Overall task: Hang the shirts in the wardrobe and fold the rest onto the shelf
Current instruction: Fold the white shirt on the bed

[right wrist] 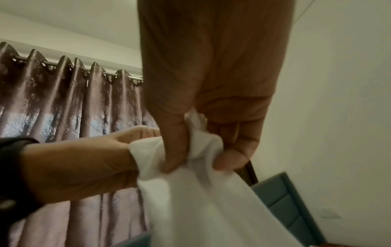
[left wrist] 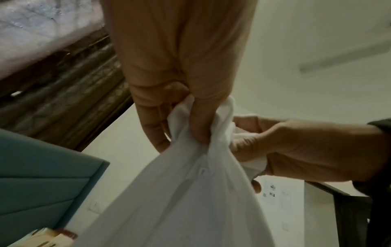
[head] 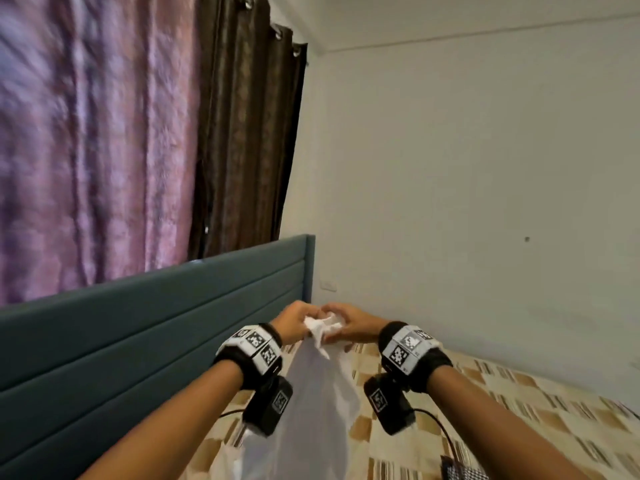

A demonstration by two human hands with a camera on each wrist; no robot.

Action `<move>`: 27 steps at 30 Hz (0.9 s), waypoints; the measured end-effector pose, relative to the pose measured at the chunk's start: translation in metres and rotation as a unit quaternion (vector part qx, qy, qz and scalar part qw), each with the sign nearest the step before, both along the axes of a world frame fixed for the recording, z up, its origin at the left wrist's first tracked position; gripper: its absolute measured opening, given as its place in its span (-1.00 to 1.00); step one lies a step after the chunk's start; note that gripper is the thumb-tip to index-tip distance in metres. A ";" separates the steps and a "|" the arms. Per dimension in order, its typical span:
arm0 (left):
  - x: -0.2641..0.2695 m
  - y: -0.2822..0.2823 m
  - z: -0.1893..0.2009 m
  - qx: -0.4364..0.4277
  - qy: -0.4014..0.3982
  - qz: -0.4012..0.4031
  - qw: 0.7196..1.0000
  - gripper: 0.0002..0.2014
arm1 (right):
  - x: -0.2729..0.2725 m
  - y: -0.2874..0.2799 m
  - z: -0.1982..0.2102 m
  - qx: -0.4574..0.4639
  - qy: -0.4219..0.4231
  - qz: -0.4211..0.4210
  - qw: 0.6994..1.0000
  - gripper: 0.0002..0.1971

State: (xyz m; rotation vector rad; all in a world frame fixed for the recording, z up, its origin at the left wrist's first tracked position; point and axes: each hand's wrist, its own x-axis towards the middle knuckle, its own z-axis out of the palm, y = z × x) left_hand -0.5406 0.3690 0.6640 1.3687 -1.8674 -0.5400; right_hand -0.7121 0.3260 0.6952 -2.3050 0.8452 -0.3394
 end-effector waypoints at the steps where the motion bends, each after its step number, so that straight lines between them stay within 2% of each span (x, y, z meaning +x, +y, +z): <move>1: -0.006 0.001 0.013 -0.005 0.003 0.006 1.000 -0.73 | -0.005 0.005 0.010 -0.026 -0.016 -0.006 1.000 -0.56; 3: -0.017 0.011 0.041 -0.010 0.005 0.018 1.000 -0.66 | -0.021 0.010 0.031 -0.051 -0.045 -0.023 0.997 -0.69; 5: -0.023 0.021 0.062 0.013 0.000 0.022 1.000 -0.70 | -0.038 0.014 0.052 -0.045 -0.064 -0.044 0.996 -0.76; 7: -0.025 0.026 0.077 0.029 -0.017 0.015 0.999 -0.74 | -0.052 0.018 0.071 -0.049 -0.075 -0.066 0.994 -0.76; 10: -0.024 0.036 0.093 0.030 -0.016 0.003 0.999 -0.65 | -0.066 0.020 0.089 -0.085 -0.092 -0.098 0.987 -0.77; 15: -0.027 0.053 0.099 0.044 0.019 -0.029 0.998 -0.77 | -0.071 0.035 0.096 -0.103 -0.087 -0.087 0.987 -0.76; 17: -0.038 0.057 0.101 0.058 0.031 -0.044 0.997 -0.70 | -0.065 0.042 0.094 -0.113 -0.065 -0.082 0.988 -0.80; 20: -0.058 0.055 0.101 0.080 -0.026 -0.058 0.995 -0.56 | -0.053 0.050 0.095 -0.141 -0.056 -0.075 0.986 -0.86; 23: -0.068 0.052 0.099 0.037 -0.081 -0.028 0.996 -0.65 | -0.051 0.056 0.105 -0.132 -0.072 -0.063 0.987 -0.83; 27: -0.063 0.052 0.109 0.039 -0.052 -0.024 0.998 -0.74 | -0.066 0.056 0.114 -0.118 -0.079 -0.087 0.986 -0.81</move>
